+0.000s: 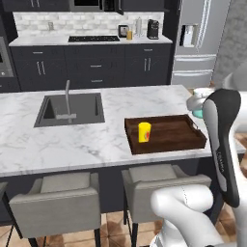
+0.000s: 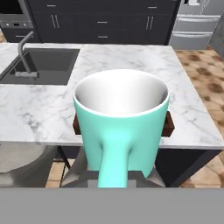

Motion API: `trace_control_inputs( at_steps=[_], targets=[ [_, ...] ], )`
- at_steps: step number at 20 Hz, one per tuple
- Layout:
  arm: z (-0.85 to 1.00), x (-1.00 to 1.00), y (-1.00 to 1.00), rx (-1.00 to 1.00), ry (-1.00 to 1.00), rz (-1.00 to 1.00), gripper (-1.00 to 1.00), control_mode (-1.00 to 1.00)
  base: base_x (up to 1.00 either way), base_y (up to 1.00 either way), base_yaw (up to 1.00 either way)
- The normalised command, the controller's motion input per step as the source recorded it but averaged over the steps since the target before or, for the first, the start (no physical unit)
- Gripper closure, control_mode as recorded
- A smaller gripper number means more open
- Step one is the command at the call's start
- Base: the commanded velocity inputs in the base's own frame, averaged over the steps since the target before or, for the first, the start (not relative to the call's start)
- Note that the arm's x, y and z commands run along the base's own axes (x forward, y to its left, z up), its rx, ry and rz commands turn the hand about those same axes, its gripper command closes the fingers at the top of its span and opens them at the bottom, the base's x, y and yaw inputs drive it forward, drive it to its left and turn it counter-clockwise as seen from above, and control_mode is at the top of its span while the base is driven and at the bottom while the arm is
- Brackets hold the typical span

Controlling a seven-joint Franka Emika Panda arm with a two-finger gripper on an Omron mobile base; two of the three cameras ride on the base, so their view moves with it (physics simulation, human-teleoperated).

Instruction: There is a tray on the dining counter. Grab the cup, mug, and pitcher and place them on the tray. The pitcher may be placed next to the tray if it cannot fit the tray.

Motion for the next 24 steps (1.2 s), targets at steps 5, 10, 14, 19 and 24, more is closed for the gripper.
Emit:
trace_control_inputs(
  at_steps=[5,10,14,19,24],
  targets=[
    [-0.38,0.59,0.00,0.00,0.00,0.00,1.00,-1.00,0.00,0.00,0.00],
    [-0.42,0.52,0.00,0.00,0.00,0.00,1.00,-1.00,0.00,0.00,0.00],
    [-0.42,0.34,0.00,0.00,0.00,0.00,1.00,-1.00,0.00,0.00,0.00],
    [-0.39,0.22,0.00,0.00,0.00,0.00,1.00,-1.00,0.00,0.00,0.00],
    [-0.26,0.11,0.00,0.01,0.01,0.01,1.00,-1.00,0.00,0.00,0.00]
  ],
)
